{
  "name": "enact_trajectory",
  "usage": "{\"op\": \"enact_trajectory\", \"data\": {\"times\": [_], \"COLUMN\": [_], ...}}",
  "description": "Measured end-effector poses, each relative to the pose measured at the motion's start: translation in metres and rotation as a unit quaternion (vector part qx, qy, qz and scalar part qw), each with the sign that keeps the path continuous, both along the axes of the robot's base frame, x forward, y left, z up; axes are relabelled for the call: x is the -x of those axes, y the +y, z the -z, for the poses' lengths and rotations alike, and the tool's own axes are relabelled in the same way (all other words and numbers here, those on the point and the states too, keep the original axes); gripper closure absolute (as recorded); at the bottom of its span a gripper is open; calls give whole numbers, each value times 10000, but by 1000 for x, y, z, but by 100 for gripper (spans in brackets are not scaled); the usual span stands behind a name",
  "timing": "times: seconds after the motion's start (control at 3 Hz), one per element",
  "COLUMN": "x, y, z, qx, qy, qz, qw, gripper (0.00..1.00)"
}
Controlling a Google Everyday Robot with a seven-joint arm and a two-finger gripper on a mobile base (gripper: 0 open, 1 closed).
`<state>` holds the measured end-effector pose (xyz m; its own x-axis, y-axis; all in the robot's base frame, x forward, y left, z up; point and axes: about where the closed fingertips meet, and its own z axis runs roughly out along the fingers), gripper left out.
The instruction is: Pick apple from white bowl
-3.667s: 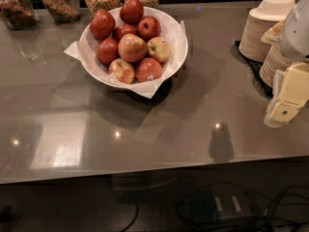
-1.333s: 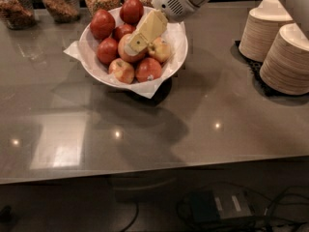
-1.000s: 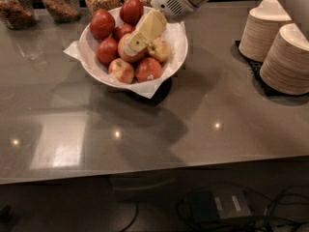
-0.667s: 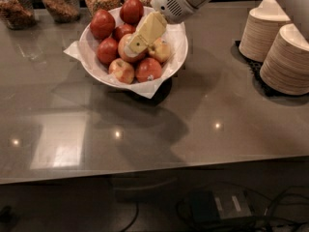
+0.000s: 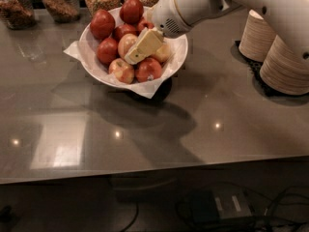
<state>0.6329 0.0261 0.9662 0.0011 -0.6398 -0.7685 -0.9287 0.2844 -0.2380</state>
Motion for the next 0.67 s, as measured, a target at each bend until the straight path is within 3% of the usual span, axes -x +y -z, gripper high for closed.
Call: {"op": "enact_trajectory", "data": {"times": [0.33, 0.67], "x": [-9, -26], "y": [4, 14], "z": [11, 24], "qx": [-135, -285], "qy": [-92, -130], "qz": [-74, -184], "qw": [9998, 9993], "gripper": [25, 22]}}
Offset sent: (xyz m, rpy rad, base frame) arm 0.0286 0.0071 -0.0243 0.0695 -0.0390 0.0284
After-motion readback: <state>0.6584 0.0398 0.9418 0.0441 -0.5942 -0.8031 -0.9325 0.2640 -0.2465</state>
